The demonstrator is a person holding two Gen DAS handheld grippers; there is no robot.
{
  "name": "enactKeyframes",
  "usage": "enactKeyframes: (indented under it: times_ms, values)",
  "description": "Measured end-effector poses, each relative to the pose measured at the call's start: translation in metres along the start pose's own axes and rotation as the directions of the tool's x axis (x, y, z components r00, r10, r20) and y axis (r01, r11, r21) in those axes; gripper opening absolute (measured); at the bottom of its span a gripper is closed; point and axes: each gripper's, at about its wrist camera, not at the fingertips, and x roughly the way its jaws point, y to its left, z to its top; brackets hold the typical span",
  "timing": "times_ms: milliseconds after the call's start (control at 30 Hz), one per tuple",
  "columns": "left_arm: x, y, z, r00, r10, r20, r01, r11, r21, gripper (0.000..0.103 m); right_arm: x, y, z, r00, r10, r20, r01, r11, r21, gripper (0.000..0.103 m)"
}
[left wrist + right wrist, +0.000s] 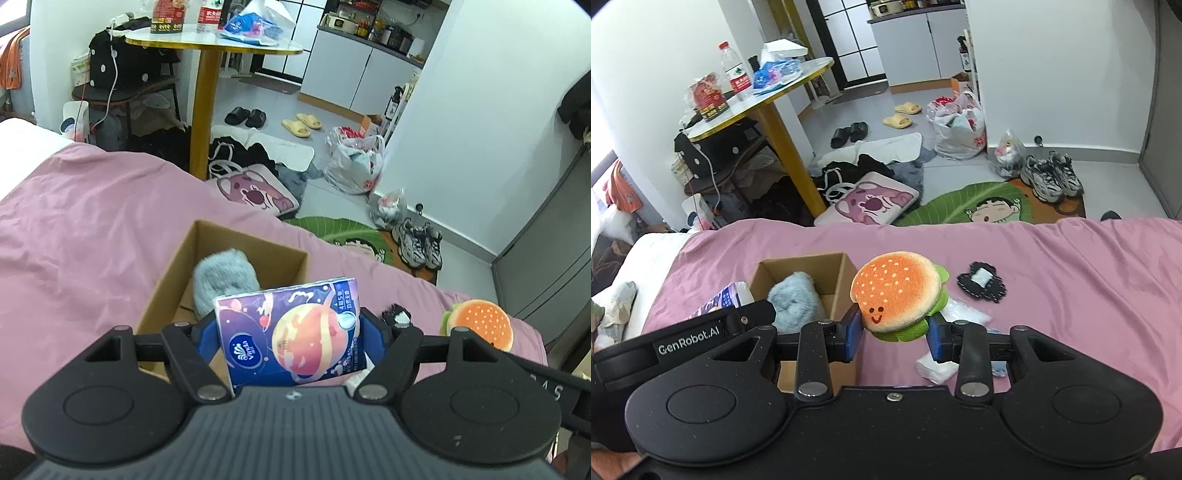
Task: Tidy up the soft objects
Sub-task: 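Carry the tissue pack with the left tool and burger plush with the right tool toward the box, then drop the tissue pack from the left tool while the right tool releases the burger into the box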
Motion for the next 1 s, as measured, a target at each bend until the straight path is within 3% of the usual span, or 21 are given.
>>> enactKeyframes:
  times_ms: [333,1000]
  values:
    - [0.011,0.031,0.018,1.000,0.012,0.023,-0.012,1.000,-0.010,0.073,0.010,0.030,0.003,1.000,0.013,0.008,-0.013,1.000,-0.017,0.036]
    - [0.056,0.099,0.014,0.999,0.022,-0.036,-0.027,0.988,-0.153,0.073,0.068,0.070,0.002,0.996,0.044,-0.075,-0.045,0.999,-0.020,0.036]
